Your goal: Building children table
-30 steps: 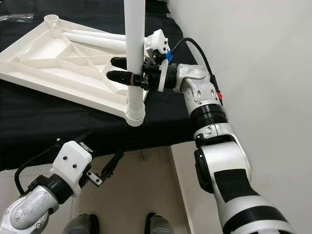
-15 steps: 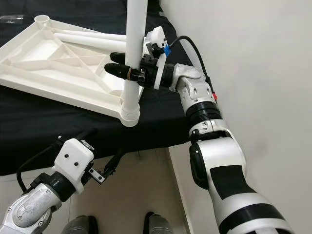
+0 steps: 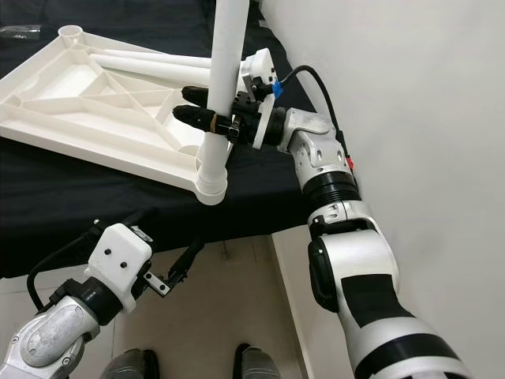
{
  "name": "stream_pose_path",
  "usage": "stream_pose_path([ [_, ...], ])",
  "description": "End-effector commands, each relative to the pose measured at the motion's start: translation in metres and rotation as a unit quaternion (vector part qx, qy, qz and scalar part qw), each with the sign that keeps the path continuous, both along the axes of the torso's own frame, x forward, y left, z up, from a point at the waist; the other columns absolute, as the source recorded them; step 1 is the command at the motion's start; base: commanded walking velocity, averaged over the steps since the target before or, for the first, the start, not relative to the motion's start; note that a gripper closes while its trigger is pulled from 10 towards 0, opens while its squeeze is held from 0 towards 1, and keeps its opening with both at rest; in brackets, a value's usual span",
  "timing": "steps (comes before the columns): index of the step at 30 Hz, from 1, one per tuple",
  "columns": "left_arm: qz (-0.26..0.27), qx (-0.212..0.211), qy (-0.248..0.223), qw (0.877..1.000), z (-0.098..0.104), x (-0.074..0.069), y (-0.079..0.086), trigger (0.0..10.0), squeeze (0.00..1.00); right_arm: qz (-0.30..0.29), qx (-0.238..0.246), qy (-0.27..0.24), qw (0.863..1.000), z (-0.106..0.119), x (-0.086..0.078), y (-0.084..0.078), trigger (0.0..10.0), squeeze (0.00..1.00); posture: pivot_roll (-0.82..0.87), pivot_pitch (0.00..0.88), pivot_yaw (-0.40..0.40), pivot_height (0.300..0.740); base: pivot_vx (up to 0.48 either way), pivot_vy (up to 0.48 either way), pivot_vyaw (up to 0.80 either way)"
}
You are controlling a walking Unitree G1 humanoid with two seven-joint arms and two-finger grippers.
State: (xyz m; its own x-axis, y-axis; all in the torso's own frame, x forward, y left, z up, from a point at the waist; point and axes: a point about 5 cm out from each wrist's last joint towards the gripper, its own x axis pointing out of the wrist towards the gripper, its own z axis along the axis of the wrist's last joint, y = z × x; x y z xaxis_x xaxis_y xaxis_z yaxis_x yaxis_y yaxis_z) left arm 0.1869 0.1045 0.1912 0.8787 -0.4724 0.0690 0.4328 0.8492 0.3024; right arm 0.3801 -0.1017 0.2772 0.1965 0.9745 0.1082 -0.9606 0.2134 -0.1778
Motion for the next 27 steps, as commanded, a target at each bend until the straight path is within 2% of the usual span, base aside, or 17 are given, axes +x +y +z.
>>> stream_pose_path([
  [1, 0.000, 0.001, 0.003, 1.000, 0.000, -0.001, -0.001, 10.0, 0.00, 0.025, -0.052, 0.060, 0.997, -0.040, -0.004, 0.003, 10.0, 0.00, 0.07, 0.211, -0.106, 0.740, 0.000, 0.000, 0.00],
  [5, 0.000, 0.001, 0.002, 1.000, 0.001, -0.002, -0.001, 10.0, 0.00, 0.041, -0.064, 0.055, 0.996, -0.041, -0.005, 0.005, 10.0, 0.00, 0.08, 0.212, -0.108, 0.740, 0.000, 0.000, 0.00],
  [7, 0.001, 0.001, 0.001, 1.000, 0.003, -0.003, 0.000, 10.0, 0.00, 0.075, -0.088, 0.042, 0.992, -0.041, -0.008, 0.013, 10.0, 0.00, 0.09, 0.214, -0.111, 0.740, 0.000, 0.000, 0.00],
  [10, 0.001, 0.001, 0.001, 1.000, 0.003, -0.003, 0.000, 10.0, 0.00, 0.075, -0.088, 0.042, 0.992, -0.041, -0.008, 0.013, 10.0, 0.00, 0.09, 0.214, -0.111, 0.740, 0.000, 0.000, 0.00],
  [18, -0.001, 0.005, -0.003, 1.000, 0.007, -0.007, 0.001, 10.0, 0.00, 0.124, -0.126, 0.048, 0.983, -0.040, -0.010, 0.039, 10.0, 0.00, 0.12, 0.223, -0.120, 0.740, 0.000, 0.000, 0.00],
  [27, 0.001, 0.002, -0.007, 1.000, 0.012, -0.010, 0.000, 10.0, 0.00, 0.146, -0.119, 0.046, 0.981, -0.032, -0.012, 0.053, 10.0, 0.00, 0.13, 0.243, -0.137, 0.740, 0.000, 0.000, 0.00],
])
